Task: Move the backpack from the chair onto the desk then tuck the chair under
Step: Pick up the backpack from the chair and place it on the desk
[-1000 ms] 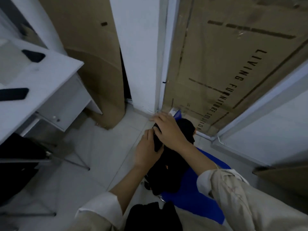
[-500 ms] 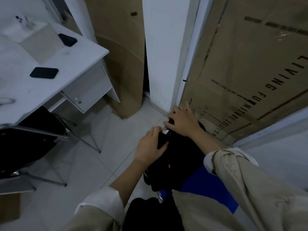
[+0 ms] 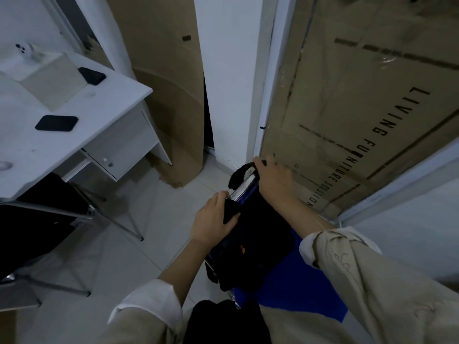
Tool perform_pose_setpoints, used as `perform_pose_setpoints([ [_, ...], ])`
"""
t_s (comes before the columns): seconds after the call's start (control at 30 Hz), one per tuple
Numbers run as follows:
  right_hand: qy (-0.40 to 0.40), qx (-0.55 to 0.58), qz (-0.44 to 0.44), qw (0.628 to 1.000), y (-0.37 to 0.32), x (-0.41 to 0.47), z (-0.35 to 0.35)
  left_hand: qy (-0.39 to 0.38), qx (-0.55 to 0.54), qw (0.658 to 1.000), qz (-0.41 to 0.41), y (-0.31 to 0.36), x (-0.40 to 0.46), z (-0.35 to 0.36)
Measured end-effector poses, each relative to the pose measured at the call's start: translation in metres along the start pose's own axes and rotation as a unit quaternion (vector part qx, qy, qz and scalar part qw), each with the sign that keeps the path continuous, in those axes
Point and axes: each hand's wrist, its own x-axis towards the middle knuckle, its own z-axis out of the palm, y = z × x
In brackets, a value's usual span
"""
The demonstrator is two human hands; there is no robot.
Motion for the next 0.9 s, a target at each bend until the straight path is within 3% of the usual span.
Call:
perform_pose_setpoints([
  [0.13,-0.061,0.096,0.143,0.983,0.021,-0.035,0.006,-0.002,-0.006,1.0,0.009,-0.002,0.0,0.0],
  [0.2,-0.12,0.207,0.223,0.945,0.032,-0.057,0.021,-0.003,-0.007,1.0,0.015,-0.002,0.0,0.0],
  [0.3,-0.185,0.408,0.334,0.829,0.038,-0.087,0.038,-0.005,-0.006,1.0,0.019,-0.002,-0.001,-0.001],
  [0.43,-0.135,0.643,0.436,0.615,0.032,-0.126,0.051,-0.003,-0.004,1.0,0.017,-0.003,-0.002,0.0],
  [0.5,-0.119,0.674,0.454,0.57,0.027,-0.146,0.058,-0.004,-0.01,1.0,0.016,-0.003,-0.002,0.0],
  [0.57,-0.142,0.644,0.467,0.589,0.02,-0.164,0.065,-0.006,-0.014,1.0,0.016,-0.002,-0.003,0.001],
  [0.7,-0.198,0.514,0.464,0.694,0.019,-0.186,0.077,-0.012,-0.016,1.0,0.01,-0.003,-0.004,0.001],
  [0.83,-0.191,0.309,0.347,0.864,0.035,-0.183,0.074,-0.015,-0.017,1.0,0.011,-0.004,-0.004,0.001],
  [0.9,-0.124,0.253,0.3,0.911,0.034,-0.171,0.066,-0.015,-0.013,1.0,0.012,-0.004,-0.004,0.0],
])
